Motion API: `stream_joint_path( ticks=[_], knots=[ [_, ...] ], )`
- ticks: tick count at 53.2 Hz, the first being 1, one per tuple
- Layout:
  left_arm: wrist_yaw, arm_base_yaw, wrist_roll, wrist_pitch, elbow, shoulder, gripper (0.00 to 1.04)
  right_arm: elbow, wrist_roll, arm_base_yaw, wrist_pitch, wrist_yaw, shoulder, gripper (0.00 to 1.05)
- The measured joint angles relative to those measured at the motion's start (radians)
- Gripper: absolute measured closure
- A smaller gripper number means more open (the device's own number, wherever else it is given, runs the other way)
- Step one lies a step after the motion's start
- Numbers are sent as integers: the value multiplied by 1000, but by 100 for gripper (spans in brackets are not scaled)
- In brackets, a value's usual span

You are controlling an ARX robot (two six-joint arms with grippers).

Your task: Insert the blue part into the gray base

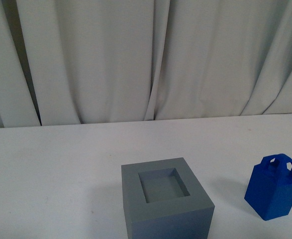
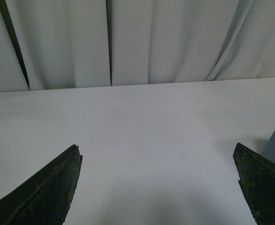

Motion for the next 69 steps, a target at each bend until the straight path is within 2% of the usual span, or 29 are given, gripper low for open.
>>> stream_joint_path(
  ticks=[13, 21, 30, 39, 47, 57, 69],
  knots=[
    [0, 0, 0, 0, 0, 0, 6, 226, -255, 13, -134, -42, 319, 7],
    [0, 0, 0, 0, 0, 0, 6, 446, -491, 31, -326, -45, 520, 7],
    [0, 0, 0, 0, 0, 0, 6, 689, -771, 75, -565, 20, 712, 7],
    [0, 0, 0, 0, 0, 0, 6, 863, -939, 105, -764, 104, 892, 7],
    [0, 0, 0, 0, 0, 0, 6, 945, -992, 123, -845, 152, 987, 7],
    [0, 0, 0, 0, 0, 0, 6, 1088, -994, 171, -864, 213, 1126, 7],
    [0, 0, 0, 0, 0, 0, 6, 1134, -974, 214, -848, 245, 1219, 7]
  ],
)
